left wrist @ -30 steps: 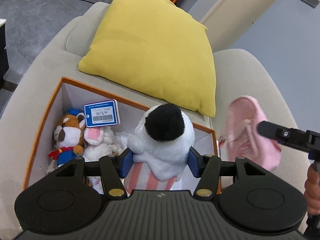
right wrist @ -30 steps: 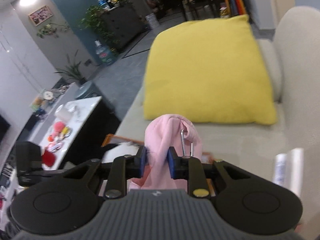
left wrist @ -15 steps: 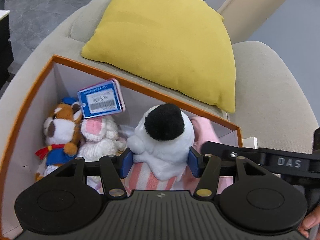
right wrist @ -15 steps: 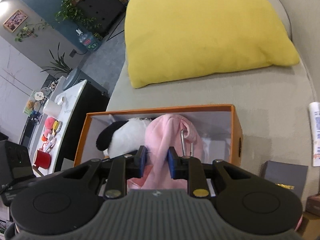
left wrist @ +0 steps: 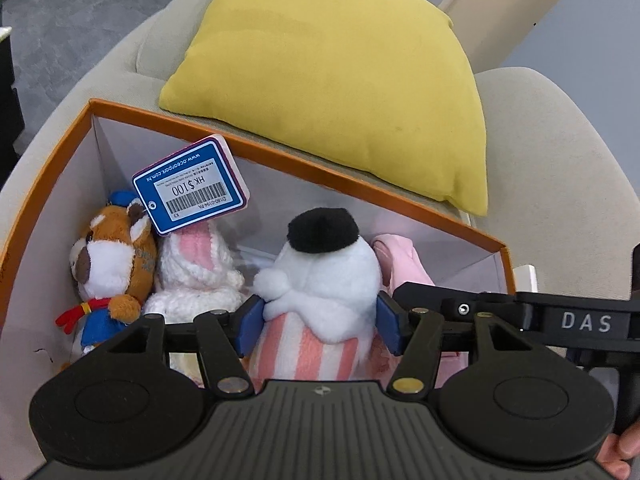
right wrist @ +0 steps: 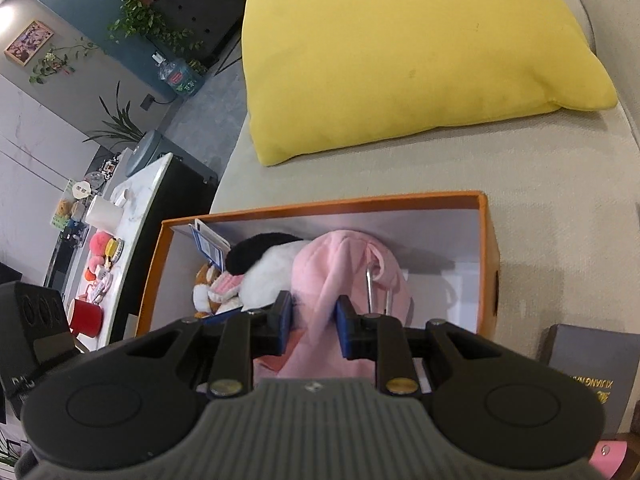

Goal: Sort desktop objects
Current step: 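Lower the plush and pink pouch into the orange box and open both grippers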

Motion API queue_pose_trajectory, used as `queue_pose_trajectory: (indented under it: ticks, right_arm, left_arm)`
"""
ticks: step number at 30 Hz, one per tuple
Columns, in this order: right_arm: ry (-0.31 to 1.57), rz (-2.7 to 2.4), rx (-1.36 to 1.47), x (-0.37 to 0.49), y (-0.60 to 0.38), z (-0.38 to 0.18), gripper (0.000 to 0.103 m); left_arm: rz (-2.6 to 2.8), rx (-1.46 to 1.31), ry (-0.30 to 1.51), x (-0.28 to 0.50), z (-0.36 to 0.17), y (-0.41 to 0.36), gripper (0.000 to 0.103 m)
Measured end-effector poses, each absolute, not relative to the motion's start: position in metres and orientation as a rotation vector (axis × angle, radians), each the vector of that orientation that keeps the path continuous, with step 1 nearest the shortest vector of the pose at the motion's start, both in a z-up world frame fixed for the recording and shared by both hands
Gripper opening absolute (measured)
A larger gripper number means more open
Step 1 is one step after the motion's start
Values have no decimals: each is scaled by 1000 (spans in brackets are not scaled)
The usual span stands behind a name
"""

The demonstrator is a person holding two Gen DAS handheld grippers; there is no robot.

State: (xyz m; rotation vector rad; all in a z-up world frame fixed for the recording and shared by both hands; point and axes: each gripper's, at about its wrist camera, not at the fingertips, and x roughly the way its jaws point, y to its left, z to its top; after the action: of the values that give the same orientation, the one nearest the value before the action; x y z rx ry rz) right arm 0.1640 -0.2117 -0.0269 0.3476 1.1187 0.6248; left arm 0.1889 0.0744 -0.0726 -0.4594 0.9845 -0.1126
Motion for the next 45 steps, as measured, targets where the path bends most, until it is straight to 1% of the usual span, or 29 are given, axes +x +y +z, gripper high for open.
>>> queue_pose_trajectory:
  ticks: [5, 8, 11, 13, 15, 17, 24, 26, 30, 31, 33, 35, 38, 40, 41, 45]
  right_arm:
    - [1144, 590, 384, 166, -208, -30, 26]
    - [1148, 562, 386, 165, -205, -32, 26]
    - [1148, 551, 398, 165, -204, -33, 26]
    - [1154, 545, 410, 166, -203, -36, 26]
    - [1159, 536, 399, 167, -199, -37, 27]
    - [1160, 529, 375, 167, -194, -37, 30]
    - [1184, 504, 329, 167, -188, -37, 33]
    - [1194, 488, 307, 166, -186, -36, 35]
    - [1188, 475, 283, 163, -185, -34, 46]
    - [1193, 470, 283, 162, -184, -34, 51]
    - [1197, 455, 266, 160, -181, -34, 54]
    - [1186, 428, 220, 155, -175, -33, 54]
    - [1180, 395, 161, 151, -170, -35, 49]
    - [1190, 376, 137, 148, -169, -35, 42]
    - [1191, 374, 122, 148, -170, -36, 41]
    - [1181, 424, 203, 150, -180, -44, 35]
  left_arm:
    - [-126, -480, 991, 185, -69, 85, 69]
    - [-151, -514, 976, 179, -62, 95, 71]
    - [-185, -469, 971, 171, -51, 98, 71]
    - [-212, -440, 987, 164, -51, 97, 66]
    - [-229, -407, 1006, 162, -55, 92, 54]
    - [-225, -365, 1022, 161, -63, 84, 47]
    - [-229, -311, 1045, 163, -81, 66, 45]
    - [-230, -304, 1045, 163, -81, 63, 45]
    - [-240, -330, 1025, 161, -77, 69, 45]
    - [-241, -336, 1019, 161, -76, 71, 45]
    - [-234, -327, 1004, 160, -74, 73, 45]
    - [-232, -318, 993, 160, -71, 74, 45]
    - [-240, -327, 990, 162, -71, 75, 43]
    - [-239, -326, 989, 163, -72, 75, 43]
    - [-240, -330, 990, 164, -73, 75, 42]
    - [-241, -344, 987, 165, -73, 80, 42]
